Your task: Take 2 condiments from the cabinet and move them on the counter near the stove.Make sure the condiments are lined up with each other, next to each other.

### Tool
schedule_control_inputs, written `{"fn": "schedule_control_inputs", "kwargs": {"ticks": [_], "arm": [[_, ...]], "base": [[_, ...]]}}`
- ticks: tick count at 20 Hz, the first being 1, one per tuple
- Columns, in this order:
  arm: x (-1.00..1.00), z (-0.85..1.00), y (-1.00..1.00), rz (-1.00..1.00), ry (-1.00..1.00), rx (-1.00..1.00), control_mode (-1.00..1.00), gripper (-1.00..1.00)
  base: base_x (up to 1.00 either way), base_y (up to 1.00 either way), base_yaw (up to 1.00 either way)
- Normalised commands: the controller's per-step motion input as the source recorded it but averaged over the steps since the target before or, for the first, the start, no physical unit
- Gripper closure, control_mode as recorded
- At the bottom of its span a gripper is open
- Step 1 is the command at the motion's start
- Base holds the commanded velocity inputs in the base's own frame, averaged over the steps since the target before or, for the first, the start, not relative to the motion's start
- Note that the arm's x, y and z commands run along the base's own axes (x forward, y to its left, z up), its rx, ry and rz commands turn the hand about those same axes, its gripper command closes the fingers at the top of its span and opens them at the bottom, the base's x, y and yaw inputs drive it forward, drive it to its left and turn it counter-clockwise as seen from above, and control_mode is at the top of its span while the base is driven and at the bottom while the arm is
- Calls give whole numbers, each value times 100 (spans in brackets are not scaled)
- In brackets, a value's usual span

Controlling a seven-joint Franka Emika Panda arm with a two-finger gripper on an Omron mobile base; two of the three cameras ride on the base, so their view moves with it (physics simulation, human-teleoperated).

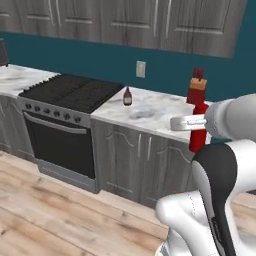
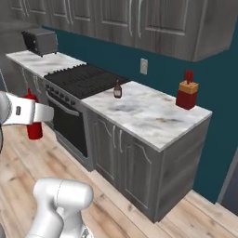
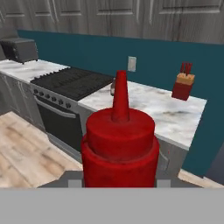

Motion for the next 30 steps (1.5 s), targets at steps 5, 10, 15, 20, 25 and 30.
{"fn": "schedule_control_inputs", "kwargs": {"ticks": [5,10,15,20,25,30], "arm": [[0,0,0,0,0,0,100,100],[0,0,0,0,0,0,100,100],[0,0,0,0,0,0,100,100],[0,0,0,0,0,0,100,100],[0,0,0,0,0,0,100,100],[0,0,0,0,0,0,100,100]], "base": [[92,30,-27],[67,5,-35],[7,9,-36],[-11,73,-26],[16,92,-21],[31,59,-30]]}}
